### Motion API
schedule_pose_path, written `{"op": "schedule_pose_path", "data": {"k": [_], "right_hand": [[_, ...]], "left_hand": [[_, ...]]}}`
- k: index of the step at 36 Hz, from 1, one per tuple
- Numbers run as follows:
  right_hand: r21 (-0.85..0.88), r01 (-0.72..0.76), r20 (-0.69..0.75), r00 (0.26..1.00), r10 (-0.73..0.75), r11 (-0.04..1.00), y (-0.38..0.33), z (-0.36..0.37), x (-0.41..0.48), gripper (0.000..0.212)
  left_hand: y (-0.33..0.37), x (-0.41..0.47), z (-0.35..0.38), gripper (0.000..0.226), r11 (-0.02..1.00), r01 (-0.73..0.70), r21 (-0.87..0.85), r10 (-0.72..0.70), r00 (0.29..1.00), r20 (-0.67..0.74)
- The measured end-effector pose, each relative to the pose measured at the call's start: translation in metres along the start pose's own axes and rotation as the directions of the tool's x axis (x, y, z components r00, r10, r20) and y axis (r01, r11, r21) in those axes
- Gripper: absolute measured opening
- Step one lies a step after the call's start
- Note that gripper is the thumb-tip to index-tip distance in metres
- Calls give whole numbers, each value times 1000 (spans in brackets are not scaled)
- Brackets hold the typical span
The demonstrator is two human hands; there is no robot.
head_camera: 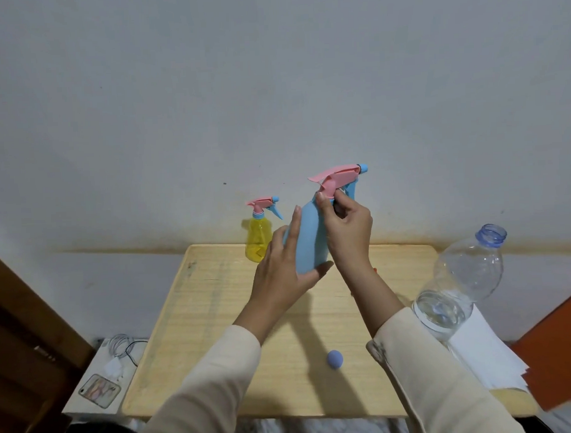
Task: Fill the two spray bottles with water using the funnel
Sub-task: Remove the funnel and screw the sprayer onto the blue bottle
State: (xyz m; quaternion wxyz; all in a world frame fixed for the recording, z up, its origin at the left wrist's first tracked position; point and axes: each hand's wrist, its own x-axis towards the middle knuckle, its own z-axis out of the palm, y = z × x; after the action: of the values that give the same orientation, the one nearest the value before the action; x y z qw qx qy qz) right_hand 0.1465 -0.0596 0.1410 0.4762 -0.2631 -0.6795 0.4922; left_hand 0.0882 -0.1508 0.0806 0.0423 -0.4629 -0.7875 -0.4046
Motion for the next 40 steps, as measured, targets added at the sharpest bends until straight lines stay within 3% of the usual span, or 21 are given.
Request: {"op": "schedule_pose_path", "data": {"k": [4,6,9,11,14,16,18,20,25,31,40], "right_hand": [[96,-82,135,988,69,992,0,-14,1,16],[122,-121,206,974,94,985,-3,-17,-1,11],[42,-95,247,966,81,995,-8,-15,-8,16],[-144,-45,266,960,82,989,-9,-10,-13,24],[-350,-29,151,985,87,936,-8,-5,-20,38],[-371,-40,78,994,74,928,-8,1,-27,57],[-334,-100,92,986,138,937,-7,10,-32,67],[-236,-156,106,977,185,959,-6,21,-35,52],[-20,-231,-36,972,230,973,-5,40,-45,28],[7,-122,-65,990,122,993,-5,50,-67,6],[-108,-32,10,999,33,994,-8,61,-73,5]], "left_hand": [[-11,-5,-14,101,988,4,-155,33,971,235],[-15,-9,-19,101,974,29,-223,37,958,284],[-14,-15,-23,100,961,68,-269,8,962,272],[-14,-23,-24,99,962,78,-263,-11,969,247],[-19,-37,-23,97,982,60,-178,-26,982,185],[-24,-47,-23,96,988,54,-146,-31,987,157],[-25,-57,-25,96,992,37,-124,-20,990,137],[-23,-66,-27,98,995,11,-95,0,994,113],[-27,-86,-33,97,990,36,-139,-27,997,68],[-51,-103,-48,100,924,219,-314,-198,975,99],[-49,-123,-52,96,918,254,-304,-246,967,65]]}}
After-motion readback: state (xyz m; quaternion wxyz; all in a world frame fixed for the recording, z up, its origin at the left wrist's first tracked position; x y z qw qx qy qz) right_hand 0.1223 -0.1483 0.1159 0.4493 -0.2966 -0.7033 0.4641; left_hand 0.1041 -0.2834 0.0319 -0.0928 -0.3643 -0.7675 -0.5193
